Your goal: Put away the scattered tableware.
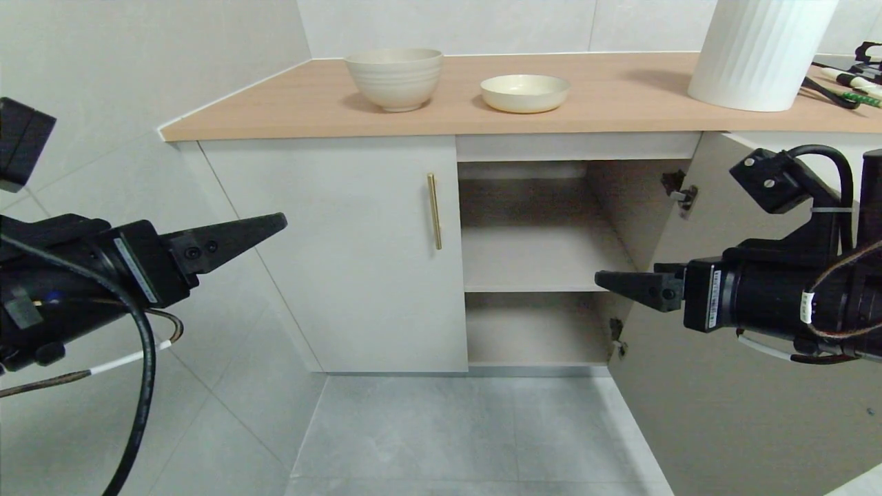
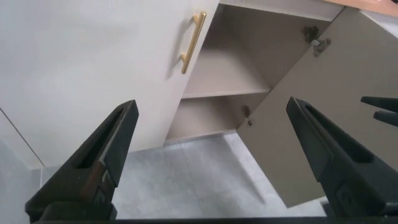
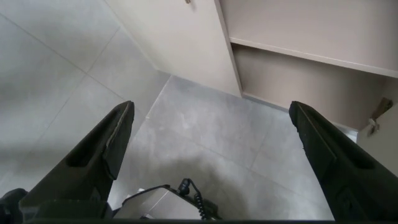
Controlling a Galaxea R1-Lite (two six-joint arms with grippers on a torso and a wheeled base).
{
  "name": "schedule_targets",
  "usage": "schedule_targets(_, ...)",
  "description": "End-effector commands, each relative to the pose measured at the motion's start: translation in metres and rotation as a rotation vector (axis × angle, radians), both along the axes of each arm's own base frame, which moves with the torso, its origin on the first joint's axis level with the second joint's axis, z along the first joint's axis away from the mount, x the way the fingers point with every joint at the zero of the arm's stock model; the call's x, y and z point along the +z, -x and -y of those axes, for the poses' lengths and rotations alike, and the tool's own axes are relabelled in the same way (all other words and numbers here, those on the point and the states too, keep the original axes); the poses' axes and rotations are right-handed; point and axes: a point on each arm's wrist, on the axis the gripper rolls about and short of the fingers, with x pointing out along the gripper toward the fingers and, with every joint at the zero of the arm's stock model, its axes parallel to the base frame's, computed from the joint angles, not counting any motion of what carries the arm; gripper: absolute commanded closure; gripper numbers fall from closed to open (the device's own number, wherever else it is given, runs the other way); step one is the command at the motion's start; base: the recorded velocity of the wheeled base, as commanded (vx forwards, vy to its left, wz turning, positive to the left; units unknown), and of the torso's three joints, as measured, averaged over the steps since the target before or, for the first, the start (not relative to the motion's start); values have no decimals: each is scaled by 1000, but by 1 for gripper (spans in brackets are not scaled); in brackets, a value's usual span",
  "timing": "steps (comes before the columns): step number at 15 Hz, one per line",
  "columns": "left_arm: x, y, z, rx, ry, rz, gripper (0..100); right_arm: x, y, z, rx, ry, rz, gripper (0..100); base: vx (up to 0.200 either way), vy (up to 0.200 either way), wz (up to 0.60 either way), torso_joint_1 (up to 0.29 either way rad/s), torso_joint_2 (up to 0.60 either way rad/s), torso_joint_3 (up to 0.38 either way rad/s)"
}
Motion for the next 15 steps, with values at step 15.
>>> schedule_targets(15, -3, 4, -1, -9, -50, 16, 0, 5, 4, 2, 2, -12, 16, 0, 0, 40, 0, 0, 0, 0)
